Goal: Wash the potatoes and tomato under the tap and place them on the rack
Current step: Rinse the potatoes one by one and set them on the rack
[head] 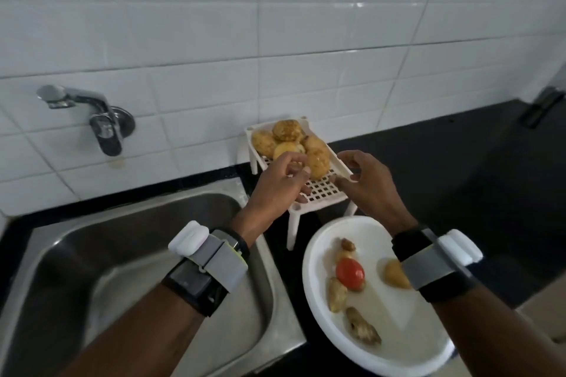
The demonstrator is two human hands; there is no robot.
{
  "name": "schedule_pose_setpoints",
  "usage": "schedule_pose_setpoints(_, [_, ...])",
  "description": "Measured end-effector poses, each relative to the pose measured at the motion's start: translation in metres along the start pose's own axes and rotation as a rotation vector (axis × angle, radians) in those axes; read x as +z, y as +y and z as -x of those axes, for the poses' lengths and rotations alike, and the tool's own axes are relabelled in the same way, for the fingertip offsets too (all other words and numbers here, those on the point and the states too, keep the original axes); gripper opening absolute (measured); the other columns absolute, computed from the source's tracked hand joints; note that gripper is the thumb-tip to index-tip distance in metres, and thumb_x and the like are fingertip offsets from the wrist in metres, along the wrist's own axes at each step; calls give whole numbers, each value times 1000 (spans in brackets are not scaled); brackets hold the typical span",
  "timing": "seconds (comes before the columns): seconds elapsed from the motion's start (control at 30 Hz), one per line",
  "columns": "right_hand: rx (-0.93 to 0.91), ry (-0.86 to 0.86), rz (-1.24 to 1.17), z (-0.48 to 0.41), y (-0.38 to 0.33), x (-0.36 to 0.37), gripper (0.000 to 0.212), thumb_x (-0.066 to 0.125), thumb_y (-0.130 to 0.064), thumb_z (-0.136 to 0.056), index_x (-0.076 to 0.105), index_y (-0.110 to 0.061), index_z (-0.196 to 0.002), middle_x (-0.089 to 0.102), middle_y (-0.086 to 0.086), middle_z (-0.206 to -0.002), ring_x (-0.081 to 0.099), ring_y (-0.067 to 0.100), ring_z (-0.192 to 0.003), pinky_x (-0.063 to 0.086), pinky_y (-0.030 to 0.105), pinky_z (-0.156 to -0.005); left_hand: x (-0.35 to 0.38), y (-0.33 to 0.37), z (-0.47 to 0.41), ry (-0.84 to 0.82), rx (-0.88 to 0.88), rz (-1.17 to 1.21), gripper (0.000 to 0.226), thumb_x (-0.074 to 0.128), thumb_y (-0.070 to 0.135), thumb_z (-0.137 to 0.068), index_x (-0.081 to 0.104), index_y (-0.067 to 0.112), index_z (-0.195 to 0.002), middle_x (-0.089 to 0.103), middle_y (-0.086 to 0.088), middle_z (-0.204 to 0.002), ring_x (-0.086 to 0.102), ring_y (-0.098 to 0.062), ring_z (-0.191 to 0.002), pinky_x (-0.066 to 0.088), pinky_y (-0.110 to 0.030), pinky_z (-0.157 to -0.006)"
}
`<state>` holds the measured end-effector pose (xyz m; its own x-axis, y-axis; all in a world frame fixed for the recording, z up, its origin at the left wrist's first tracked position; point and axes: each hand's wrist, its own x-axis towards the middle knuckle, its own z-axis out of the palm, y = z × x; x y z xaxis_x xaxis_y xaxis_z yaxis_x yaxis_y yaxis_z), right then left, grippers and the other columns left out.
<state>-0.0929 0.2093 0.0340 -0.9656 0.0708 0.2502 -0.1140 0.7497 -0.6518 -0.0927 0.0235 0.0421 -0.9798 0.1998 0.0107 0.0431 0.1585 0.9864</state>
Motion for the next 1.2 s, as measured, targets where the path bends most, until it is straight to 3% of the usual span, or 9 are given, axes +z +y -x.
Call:
schedule_pose_setpoints(0.2, [143, -1, 24, 60, 27, -38, 27, 66, -13, -90, 64, -20, -116, 61, -8, -111, 61, 5, -99, 49, 14, -76, 52, -7, 23, -211, 13, -34, 23, 57, 17, -95, 60, 19, -118, 67, -5, -103, 70, -17, -79, 61, -37, -69])
schedule_pose_setpoints(0.37, [272, -247, 290, 98, 66, -38, 37, 68, -25, -89, 59, -25, -125, 57, -2, -127, 54, 14, -115, 47, 34, -99, 81, -22, 35, -333, -38, -73, 26, 56, 21, -95, 58, 23, -121, 65, -1, -109, 71, -13, -82, 61, -33, -75])
schedule_pose_setpoints(0.47, [307, -385, 394, 115, 78, -32, 55, 69, -29, -87, 49, -23, -137, 47, 0, -141, 42, 18, -131, 31, 29, -110, 91, -26, 39, -367, -42, -114, 25, 57, 23, -95, 59, 26, -119, 65, 3, -106, 71, -10, -81, 60, -32, -78])
schedule_pose_setpoints(0.57, [256, -465, 493, 125, 88, -22, 61, 69, -21, -85, 45, -19, -141, 44, 2, -145, 37, 22, -135, 25, 26, -111, 93, -28, 42, -374, -47, -125, 25, 57, 23, -95, 59, 26, -119, 65, 4, -105, 71, -10, -83, 61, -33, -77])
schedule_pose_setpoints(0.67, [198, -448, 518, 126, 94, -21, 58, 60, -5, -80, 52, -15, -136, 51, 6, -137, 44, 26, -127, 29, 28, -108, 92, -29, 43, -373, -61, -125, 25, 57, 23, -95, 59, 27, -119, 65, 3, -107, 72, -11, -83, 61, -35, -78])
schedule_pose_setpoints(0.77, [184, -443, 507, 125, 90, -28, 54, 62, -5, -80, 55, -12, -133, 56, 9, -131, 48, 27, -123, 30, 27, -105, 87, -30, 44, -373, -86, -105, 25, 58, 22, -94, 59, 27, -118, 65, 1, -108, 72, -13, -83, 61, -38, -80])
schedule_pose_setpoints(0.87, [193, -379, 438, 120, 73, -39, 49, 67, -12, -85, 56, -12, -133, 58, 7, -130, 51, 23, -122, 33, 25, -102, 69, -25, 43, -334, -97, -33, 25, 57, 17, -94, 59, 22, -119, 66, -4, -109, 72, -14, -80, 61, -35, -75])
schedule_pose_setpoints(1.0, [157, -348, 295, 99, 23, -43, 55, 76, -26, -81, 55, -24, -132, 55, -4, -125, 52, 14, -114, 45, 33, -99, 28, -18, 40, -179, -113, 103, 24, 55, 8, -95, 60, 14, -118, 69, -11, -106, 71, -20, -78, 60, -32, -67])
schedule_pose_setpoints(1.2, [-20, -331, 14, 59, -59, 19, 56, 77, -25, -73, 59, -26, -126, 60, -5, -120, 58, 12, -104, 48, 30, -93, -58, -28, 41, 93, -108, 123, 23, 52, 3, -96, 60, 8, -117, 69, -18, -102, 67, -26, -74, 58, -36, -63])
